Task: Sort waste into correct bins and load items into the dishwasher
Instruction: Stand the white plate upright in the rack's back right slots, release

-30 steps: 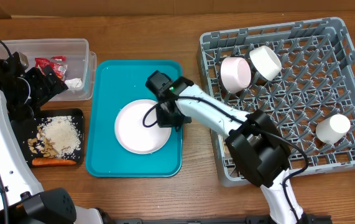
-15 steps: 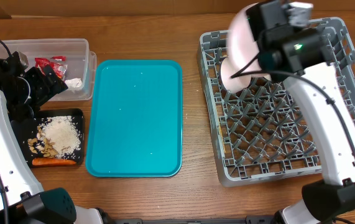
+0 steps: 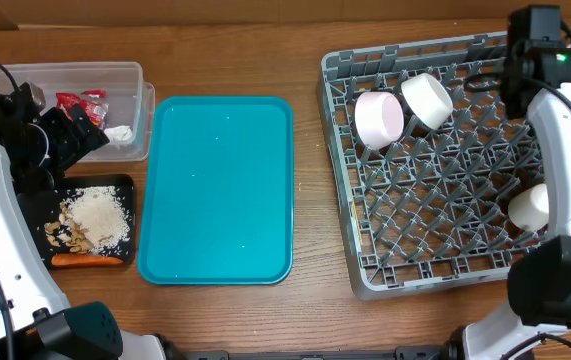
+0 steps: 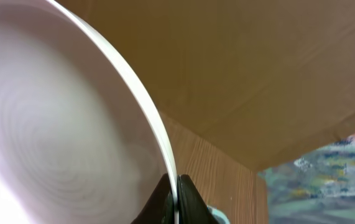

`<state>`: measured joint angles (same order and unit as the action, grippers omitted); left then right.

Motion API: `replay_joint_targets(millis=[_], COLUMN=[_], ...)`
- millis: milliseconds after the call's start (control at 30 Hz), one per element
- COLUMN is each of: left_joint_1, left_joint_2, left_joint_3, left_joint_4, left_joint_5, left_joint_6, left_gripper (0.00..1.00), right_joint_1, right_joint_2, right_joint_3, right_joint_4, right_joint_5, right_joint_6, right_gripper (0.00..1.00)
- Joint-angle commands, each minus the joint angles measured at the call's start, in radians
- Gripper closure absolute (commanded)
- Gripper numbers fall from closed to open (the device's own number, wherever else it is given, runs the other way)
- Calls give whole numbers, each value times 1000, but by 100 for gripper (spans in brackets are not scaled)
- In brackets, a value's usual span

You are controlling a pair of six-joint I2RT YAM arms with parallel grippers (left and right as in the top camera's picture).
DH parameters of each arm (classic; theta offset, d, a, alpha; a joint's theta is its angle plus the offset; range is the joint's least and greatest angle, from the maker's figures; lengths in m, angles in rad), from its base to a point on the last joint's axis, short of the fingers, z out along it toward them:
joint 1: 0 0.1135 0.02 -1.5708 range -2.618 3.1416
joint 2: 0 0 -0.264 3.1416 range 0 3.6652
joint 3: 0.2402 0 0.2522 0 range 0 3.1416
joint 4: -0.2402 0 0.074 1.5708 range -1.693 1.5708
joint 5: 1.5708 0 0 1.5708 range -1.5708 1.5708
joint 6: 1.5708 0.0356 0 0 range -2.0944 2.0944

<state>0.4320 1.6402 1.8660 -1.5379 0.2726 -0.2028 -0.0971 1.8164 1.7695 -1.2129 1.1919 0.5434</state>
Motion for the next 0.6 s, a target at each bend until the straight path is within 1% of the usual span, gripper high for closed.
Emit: replay_joint_targets(millis=[0, 233, 500, 533, 567], left_joint_1=[-7, -7, -7, -7, -7], left_joint_2=[-2, -2, -2, -2, -2], left_joint_3=[8, 8, 8, 8, 8], left_joint_4=[1, -2, -2, -2, -2], left_joint_5=[5, 6, 6, 6, 6], left_joint_6=[23, 23, 23, 23, 23], left_gripper=[8, 8, 8, 8, 8], right_joint_1=[13, 48, 161, 184, 206], right_joint_2=[26, 43, 43, 43, 43], right_joint_3=[-40, -225, -240, -240, -240], right_joint_4=[36, 117, 119, 108, 98], right_joint_5=[-43, -63, -64, -65, -69], right_joint_6=[18, 19, 19, 19, 18], right_gripper=[96, 96, 96, 89, 54])
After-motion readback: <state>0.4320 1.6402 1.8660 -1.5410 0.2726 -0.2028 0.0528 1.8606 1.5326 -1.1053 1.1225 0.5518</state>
